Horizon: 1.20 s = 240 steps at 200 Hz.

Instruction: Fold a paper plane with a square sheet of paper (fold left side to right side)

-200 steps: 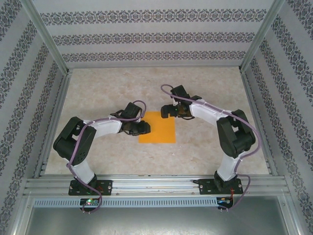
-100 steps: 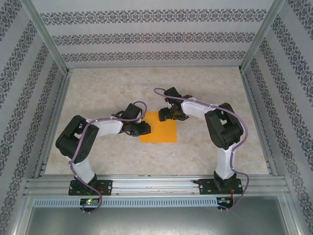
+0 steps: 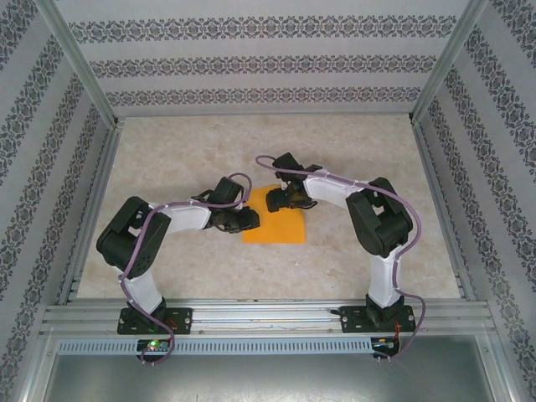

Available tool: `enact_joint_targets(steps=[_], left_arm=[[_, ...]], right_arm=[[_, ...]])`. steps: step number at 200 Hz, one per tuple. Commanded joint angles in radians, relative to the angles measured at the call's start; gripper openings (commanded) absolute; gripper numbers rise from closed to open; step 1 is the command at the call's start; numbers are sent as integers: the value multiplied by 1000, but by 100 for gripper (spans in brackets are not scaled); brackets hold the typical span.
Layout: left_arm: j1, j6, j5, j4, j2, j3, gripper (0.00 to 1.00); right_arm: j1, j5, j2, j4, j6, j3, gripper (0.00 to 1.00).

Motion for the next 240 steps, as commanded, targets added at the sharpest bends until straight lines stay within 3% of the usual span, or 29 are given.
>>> enact_joint_targets(steps=[1, 61, 103, 153, 209, 240], left_arm=[[0, -18, 5, -5, 34, -26, 27], [-1, -25, 10, 37, 0, -40, 32], [8, 20, -61, 7, -122, -55, 51], [101, 59, -115, 57, -387, -192, 72], [267, 125, 199, 328, -740, -358, 99], [271, 168, 397, 344, -816, -311, 100]], right_arm=[[35, -56, -21, -59, 20, -8, 80], [32, -133, -28, -64, 36, 4, 52], [-21, -314, -78, 23, 62, -55, 35], [-110, -597, -206, 208, 85, -181, 27], [-229, -912, -472, 396, 97, -323, 25], [-257, -1043, -642, 454, 98, -357, 25]])
